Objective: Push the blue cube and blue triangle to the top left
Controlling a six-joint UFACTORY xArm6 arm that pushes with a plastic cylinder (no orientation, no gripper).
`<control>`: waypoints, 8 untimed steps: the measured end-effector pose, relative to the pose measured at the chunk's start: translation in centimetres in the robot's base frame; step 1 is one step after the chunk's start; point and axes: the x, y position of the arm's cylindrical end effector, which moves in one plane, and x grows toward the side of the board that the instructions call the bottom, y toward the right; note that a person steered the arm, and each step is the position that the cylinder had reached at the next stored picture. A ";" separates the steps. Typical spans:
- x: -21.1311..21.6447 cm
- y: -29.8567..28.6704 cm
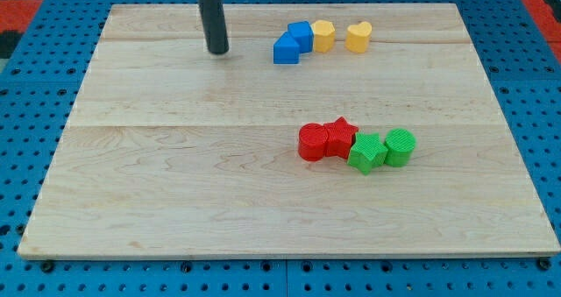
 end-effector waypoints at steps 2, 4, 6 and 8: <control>-5.9 8.9; -3.2 12.8; 1.7 11.5; 4.0 17.7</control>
